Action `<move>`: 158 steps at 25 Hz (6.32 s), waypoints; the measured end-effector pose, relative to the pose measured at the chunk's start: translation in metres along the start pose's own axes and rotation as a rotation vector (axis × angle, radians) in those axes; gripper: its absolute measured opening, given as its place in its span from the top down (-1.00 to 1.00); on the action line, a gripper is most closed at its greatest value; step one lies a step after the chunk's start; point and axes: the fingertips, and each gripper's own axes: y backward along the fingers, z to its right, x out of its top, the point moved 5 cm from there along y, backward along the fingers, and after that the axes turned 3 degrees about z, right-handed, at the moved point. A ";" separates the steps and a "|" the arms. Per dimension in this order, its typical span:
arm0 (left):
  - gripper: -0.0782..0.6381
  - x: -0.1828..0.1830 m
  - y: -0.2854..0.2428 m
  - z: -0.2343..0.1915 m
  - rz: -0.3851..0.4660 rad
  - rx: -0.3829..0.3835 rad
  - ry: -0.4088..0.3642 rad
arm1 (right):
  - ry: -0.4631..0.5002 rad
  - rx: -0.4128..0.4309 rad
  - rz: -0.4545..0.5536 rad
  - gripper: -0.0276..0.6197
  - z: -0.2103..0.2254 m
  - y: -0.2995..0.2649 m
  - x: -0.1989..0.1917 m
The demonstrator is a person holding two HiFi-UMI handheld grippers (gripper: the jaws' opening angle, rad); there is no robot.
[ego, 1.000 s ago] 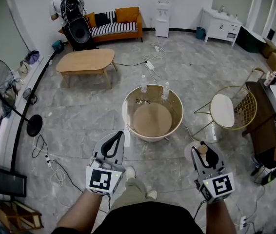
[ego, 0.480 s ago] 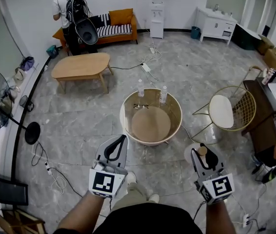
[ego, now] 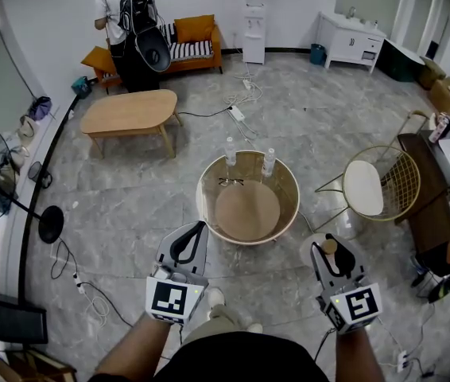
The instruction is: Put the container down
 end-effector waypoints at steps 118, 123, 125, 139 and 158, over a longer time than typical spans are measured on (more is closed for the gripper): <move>0.74 -0.117 -0.239 -0.217 -0.099 -0.018 0.019 | -0.108 0.085 -0.219 0.45 0.051 -0.346 -0.055; 0.74 -0.129 -0.242 -0.210 -0.115 -0.031 0.014 | -0.113 0.089 -0.244 0.45 0.054 -0.351 -0.075; 0.74 -0.132 -0.244 -0.209 -0.122 -0.034 0.015 | -0.115 0.088 -0.253 0.45 0.056 -0.354 -0.082; 0.74 -0.154 -0.261 -0.203 -0.150 -0.041 0.024 | -0.135 0.096 -0.317 0.45 0.068 -0.373 -0.130; 0.74 -0.193 -0.290 -0.199 -0.193 -0.039 0.042 | -0.144 0.117 -0.398 0.45 0.077 -0.402 -0.188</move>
